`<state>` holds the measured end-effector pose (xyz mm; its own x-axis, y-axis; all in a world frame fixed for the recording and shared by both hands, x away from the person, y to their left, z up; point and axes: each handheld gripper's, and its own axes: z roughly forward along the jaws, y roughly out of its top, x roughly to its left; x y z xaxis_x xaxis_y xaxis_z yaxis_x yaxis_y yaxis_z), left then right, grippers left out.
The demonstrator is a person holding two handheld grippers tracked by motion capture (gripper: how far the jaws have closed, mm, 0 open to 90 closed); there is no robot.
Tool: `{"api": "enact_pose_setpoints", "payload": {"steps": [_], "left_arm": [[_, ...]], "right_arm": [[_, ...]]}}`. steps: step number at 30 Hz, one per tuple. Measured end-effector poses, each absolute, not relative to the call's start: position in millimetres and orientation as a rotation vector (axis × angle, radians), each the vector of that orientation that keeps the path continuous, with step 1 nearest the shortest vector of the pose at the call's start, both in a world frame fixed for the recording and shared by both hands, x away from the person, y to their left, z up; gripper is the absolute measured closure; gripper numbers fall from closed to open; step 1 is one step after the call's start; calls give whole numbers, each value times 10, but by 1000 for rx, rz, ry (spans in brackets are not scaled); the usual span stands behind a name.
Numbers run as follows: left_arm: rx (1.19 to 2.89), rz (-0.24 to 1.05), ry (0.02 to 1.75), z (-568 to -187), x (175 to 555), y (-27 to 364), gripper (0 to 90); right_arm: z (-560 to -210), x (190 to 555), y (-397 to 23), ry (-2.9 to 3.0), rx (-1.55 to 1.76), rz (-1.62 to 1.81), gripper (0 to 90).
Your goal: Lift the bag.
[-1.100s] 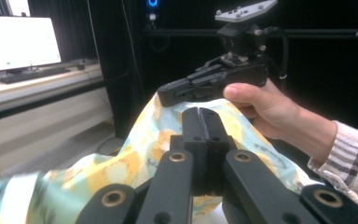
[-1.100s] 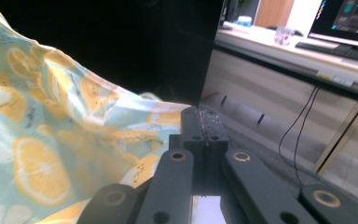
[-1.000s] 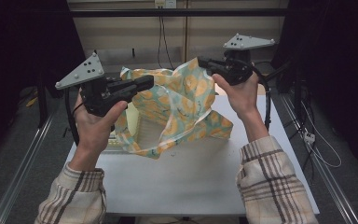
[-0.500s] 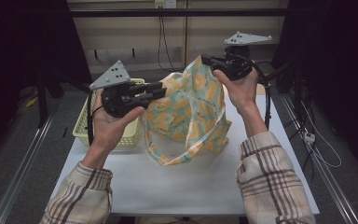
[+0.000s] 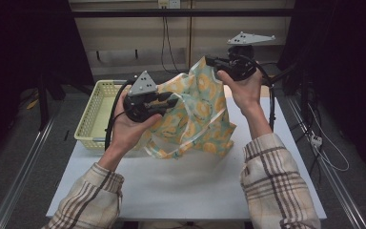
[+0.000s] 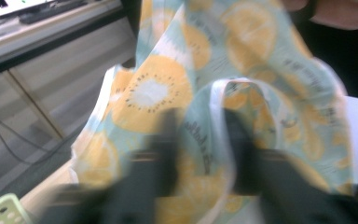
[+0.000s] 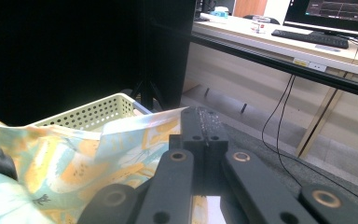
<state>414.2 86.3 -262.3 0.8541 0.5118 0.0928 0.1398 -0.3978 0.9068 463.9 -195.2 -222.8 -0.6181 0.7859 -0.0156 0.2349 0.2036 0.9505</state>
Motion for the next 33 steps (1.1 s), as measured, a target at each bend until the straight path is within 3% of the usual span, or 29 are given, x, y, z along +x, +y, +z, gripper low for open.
{"api": "enact_pose_setpoints", "payload": {"steps": [4, 10, 14, 24, 29, 33], "left_arm": [[1849, 377, 447, -2487, 4028, 958, 900], [1716, 396, 385, -2087, 3837, 1144, 900], [1675, 387, 396, -2012, 3836, 1234, 900], [1955, 293, 415, -2727, 3979, 927, 900], [1995, 244, 454, -3083, 4028, 879, 896], [2002, 234, 486, -3186, 4064, 871, 807]], "right_arm": [[-2169, 4660, -1975, 1966, 947, 1409, 900], [-2057, 4748, -2095, 1930, 986, 1389, 900], [-2079, 4787, -2150, 1918, 1007, 1379, 900], [-2587, 4928, -2194, 1964, 1092, 1331, 900], [-2817, 4929, -2246, 1975, 1125, 1322, 900], [-2954, 4923, -2291, 1982, 1153, 1308, 900]]}}
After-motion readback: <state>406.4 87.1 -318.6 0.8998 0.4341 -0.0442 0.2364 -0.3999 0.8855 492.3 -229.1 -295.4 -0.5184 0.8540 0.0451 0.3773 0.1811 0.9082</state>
